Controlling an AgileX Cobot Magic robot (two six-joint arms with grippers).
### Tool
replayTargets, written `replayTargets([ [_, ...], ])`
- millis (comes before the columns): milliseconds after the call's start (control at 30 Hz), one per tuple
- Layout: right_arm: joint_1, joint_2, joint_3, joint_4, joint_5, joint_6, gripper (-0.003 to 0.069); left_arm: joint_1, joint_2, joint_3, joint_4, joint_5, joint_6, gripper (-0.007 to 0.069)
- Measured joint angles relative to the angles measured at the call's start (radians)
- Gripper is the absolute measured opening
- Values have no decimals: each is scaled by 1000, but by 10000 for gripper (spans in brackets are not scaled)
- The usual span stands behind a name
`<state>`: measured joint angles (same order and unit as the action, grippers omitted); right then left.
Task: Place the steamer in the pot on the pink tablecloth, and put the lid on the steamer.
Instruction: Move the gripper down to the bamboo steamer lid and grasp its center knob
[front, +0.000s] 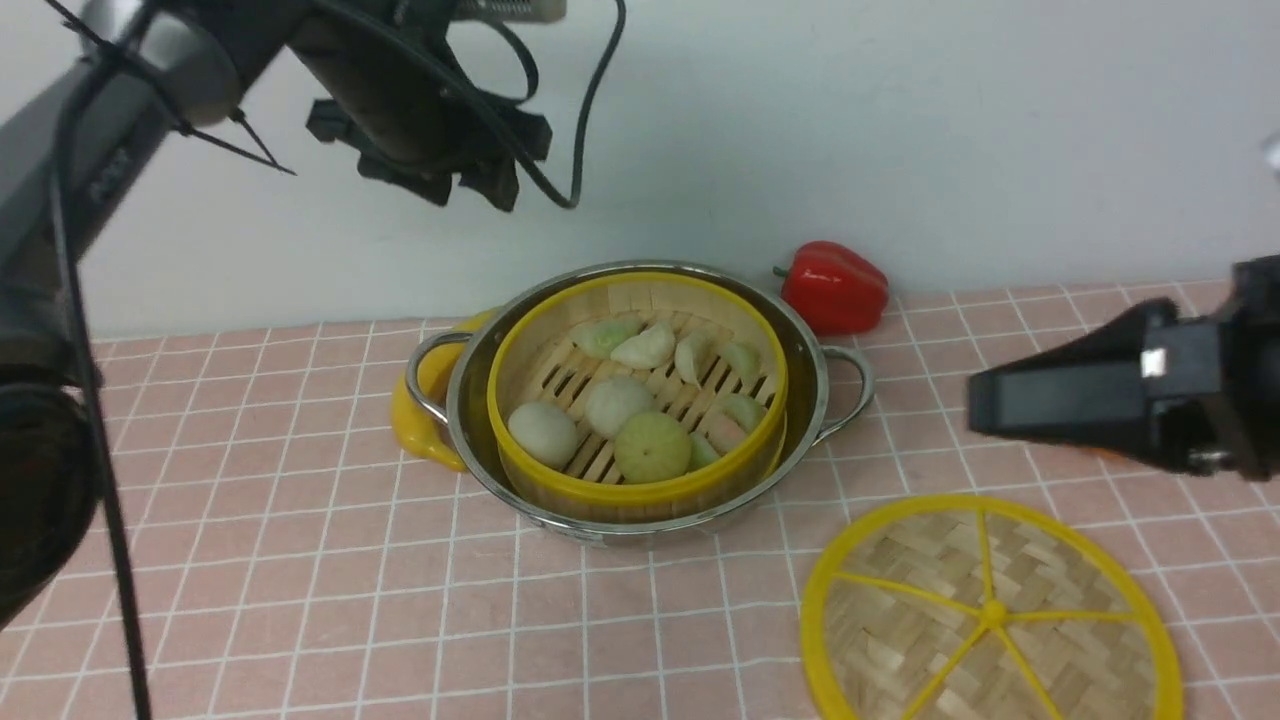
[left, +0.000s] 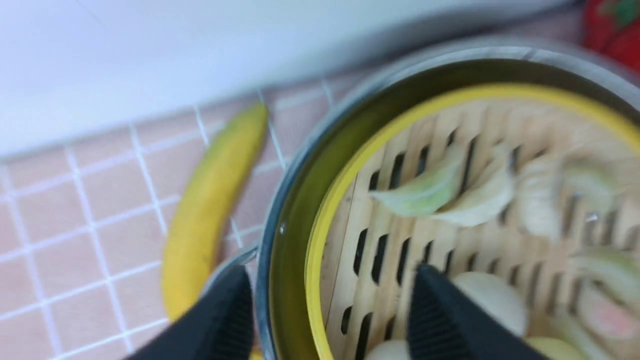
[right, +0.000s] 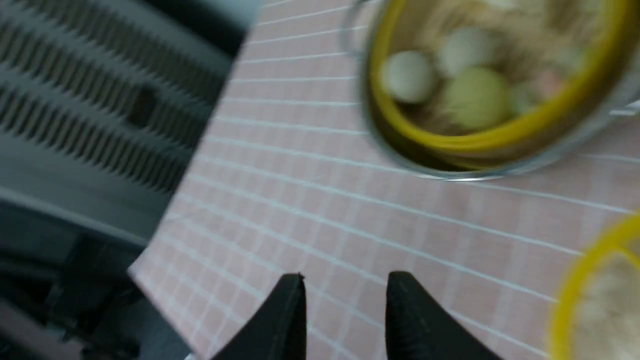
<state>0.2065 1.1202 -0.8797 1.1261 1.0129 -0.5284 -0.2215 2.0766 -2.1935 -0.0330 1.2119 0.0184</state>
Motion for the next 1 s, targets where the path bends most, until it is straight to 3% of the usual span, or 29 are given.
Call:
replayTargets([
  [100, 141, 12, 0, -50, -79, 44, 244, 0, -120, 48, 6, 1, 10, 221],
  [167, 216, 32, -1, -180, -122, 154, 244, 0, -228, 100, 22, 1, 29, 127],
  [200, 241, 49, -1, -308, -137, 229, 244, 0, -310, 146, 33, 1, 48, 62],
  [267, 248, 82, -4, -498, -149, 399, 244, 0, -416, 205, 51, 1, 69, 2],
  [300, 249, 86, -4, -544, -149, 434, 244, 0, -428, 222, 53, 1, 72, -1],
  [333, 249, 120, -18, -726, -147, 570, 244, 0, -540, 300, 56, 0, 88, -22],
  [367, 249, 132, -25, -810, -142, 631, 244, 0, -593, 357, 56, -2, 92, -23],
  [400, 249, 140, -30, -829, -140, 646, 244, 0, -593, 357, 56, -2, 92, -23],
  [433, 249, 167, -53, -949, -120, 729, 244, 0, -700, 464, 46, -44, 98, -23],
  [500, 249, 205, -87, -1063, -89, 793, 244, 0, -831, 618, 21, -148, 99, -23],
  [633, 249, 296, -141, -1126, -45, 808, 244, 0, -1083, 960, -51, -410, 100, -23],
  [667, 249, 300, -141, -1126, -45, 808, 244, 0, -1083, 960, -55, -421, 100, -23],
  [700, 249, 338, -142, -1126, -45, 803, 244, 0, -1196, 1125, -86, -507, 101, -23],
  [1000, 250, 495, -142, -1135, -102, 785, 244, 0, -1558, 1536, -159, -611, 106, -23],
])
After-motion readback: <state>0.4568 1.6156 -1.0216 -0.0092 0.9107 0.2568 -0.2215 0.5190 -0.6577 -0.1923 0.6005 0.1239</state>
